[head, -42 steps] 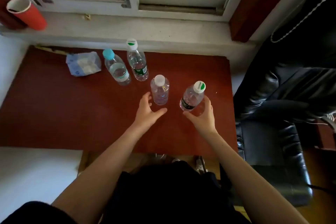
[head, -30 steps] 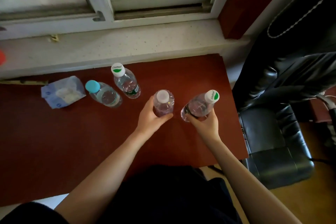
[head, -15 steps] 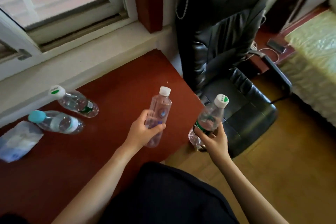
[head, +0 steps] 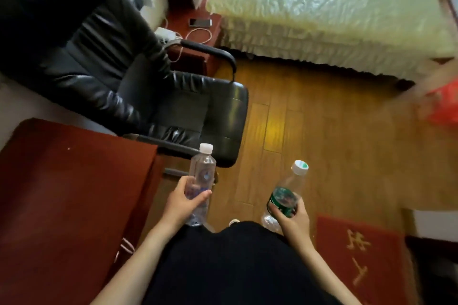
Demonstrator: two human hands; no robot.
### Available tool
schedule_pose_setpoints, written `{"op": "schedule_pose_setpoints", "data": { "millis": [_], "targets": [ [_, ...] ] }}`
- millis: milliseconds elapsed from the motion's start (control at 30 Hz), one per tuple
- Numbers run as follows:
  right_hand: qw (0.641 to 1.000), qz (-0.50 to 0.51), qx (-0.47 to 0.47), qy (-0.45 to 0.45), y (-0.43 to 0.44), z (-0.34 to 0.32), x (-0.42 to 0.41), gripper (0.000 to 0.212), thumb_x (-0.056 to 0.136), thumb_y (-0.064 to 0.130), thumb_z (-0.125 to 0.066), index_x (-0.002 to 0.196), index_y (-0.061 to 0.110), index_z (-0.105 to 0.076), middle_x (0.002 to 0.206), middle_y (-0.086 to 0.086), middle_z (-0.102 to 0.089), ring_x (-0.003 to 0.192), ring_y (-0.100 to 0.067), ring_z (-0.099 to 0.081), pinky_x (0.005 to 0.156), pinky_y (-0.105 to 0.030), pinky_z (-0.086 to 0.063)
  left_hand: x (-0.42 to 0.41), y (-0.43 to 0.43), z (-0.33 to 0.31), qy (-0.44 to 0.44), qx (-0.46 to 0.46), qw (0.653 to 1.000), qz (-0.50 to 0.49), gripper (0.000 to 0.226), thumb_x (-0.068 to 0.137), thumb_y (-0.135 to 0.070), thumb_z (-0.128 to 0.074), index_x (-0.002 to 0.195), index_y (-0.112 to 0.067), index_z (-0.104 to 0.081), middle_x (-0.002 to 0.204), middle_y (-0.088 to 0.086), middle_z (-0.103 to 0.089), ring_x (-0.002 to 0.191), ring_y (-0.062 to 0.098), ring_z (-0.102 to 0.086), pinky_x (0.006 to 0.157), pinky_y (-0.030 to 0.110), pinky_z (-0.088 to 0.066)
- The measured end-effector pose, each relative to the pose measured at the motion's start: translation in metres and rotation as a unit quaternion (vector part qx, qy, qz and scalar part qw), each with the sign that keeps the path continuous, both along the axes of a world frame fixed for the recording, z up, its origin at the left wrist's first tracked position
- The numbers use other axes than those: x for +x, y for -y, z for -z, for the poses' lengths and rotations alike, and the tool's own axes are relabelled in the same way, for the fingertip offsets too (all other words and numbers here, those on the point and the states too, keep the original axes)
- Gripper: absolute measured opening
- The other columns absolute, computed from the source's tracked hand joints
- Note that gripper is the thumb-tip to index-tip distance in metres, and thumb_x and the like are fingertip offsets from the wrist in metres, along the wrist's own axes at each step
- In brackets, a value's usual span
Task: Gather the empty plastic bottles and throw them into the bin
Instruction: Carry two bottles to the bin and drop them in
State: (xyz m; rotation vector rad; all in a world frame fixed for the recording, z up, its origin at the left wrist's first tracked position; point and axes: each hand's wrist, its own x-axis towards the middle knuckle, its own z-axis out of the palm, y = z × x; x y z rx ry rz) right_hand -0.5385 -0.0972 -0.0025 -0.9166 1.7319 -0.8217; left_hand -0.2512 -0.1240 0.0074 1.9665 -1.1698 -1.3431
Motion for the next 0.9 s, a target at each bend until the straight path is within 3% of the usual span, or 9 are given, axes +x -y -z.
{"op": "schedule_pose_setpoints", "data": {
  "millis": [133,300,467,600,733,900],
  "targets": [
    [0.995,0.102,-0.008,-0.017,-0.028,0.001,-0.041,0.044,0.074,0.02,-0.083,0.107,0.029,-0.056,0.101,0.007,-0.069,0.09,0.004,-0.065,0.078,-0.017,-0.051,-0.054,0.041,-0.006,-0.003,-0.002,0.994,0.108,0.048,0.075,-0.04,-0.079,0.114,-0.024,-0.056,0.102,-0.009,-0.066,0.096,0.004,-0.061,0.078,0.026,-0.048],
    [0.973,0.23,-0.021,-0.02,-0.029,-0.007,-0.083,0.038,0.079,0.013,-0.08,0.107,0.023,-0.056,0.102,0.002,-0.067,0.084,0.012,-0.062,0.071,-0.004,-0.047,-0.11,0.092,-0.007,0.02,-0.01,0.978,0.205,0.05,0.075,-0.04,-0.079,0.116,-0.024,-0.054,0.102,-0.007,-0.065,0.095,0.01,-0.06,0.082,0.031,-0.048],
    [0.943,0.327,-0.044,-0.042,0.01,-0.011,-0.143,0.05,0.078,0.025,-0.081,0.12,0.019,-0.056,0.111,0.005,-0.066,0.103,-0.005,-0.062,0.087,-0.022,-0.048,-0.16,0.146,0.003,0.024,-0.005,0.964,0.264,0.043,0.076,-0.036,-0.079,0.11,-0.025,-0.055,0.096,-0.007,-0.066,0.091,0.011,-0.063,0.078,0.031,-0.051],
    [0.925,0.375,-0.046,-0.047,0.054,-0.008,-0.191,0.051,0.079,0.023,-0.08,0.123,0.016,-0.055,0.11,0.007,-0.065,0.098,0.007,-0.061,0.08,-0.008,-0.046,-0.204,0.2,0.012,0.022,-0.003,0.958,0.286,0.044,0.076,-0.034,-0.079,0.11,-0.025,-0.052,0.094,-0.009,-0.062,0.089,0.011,-0.062,0.069,0.023,-0.048],
    [0.914,0.401,-0.043,-0.052,0.109,-0.004,-0.237,0.046,0.08,0.021,-0.079,0.118,0.024,-0.052,0.104,0.015,-0.062,0.085,0.017,-0.059,0.067,0.003,-0.042,-0.264,0.276,0.014,0.007,-0.01,0.949,0.314,0.046,0.078,-0.034,-0.077,0.113,-0.024,-0.05,0.094,-0.01,-0.059,0.085,0.004,-0.057,0.065,0.017,-0.044],
    [0.896,0.438,-0.031,-0.06,0.156,-0.006,-0.291,0.048,0.079,0.019,-0.079,0.12,0.022,-0.054,0.106,0.016,-0.062,0.086,0.023,-0.056,0.069,0.005,-0.039,-0.357,0.372,0.004,-0.023,-0.005,0.927,0.375,0.05,0.075,-0.042,-0.078,0.116,-0.025,-0.053,0.101,-0.004,-0.067,0.09,0.012,-0.067,0.078,0.035,-0.058]
  ]
}}
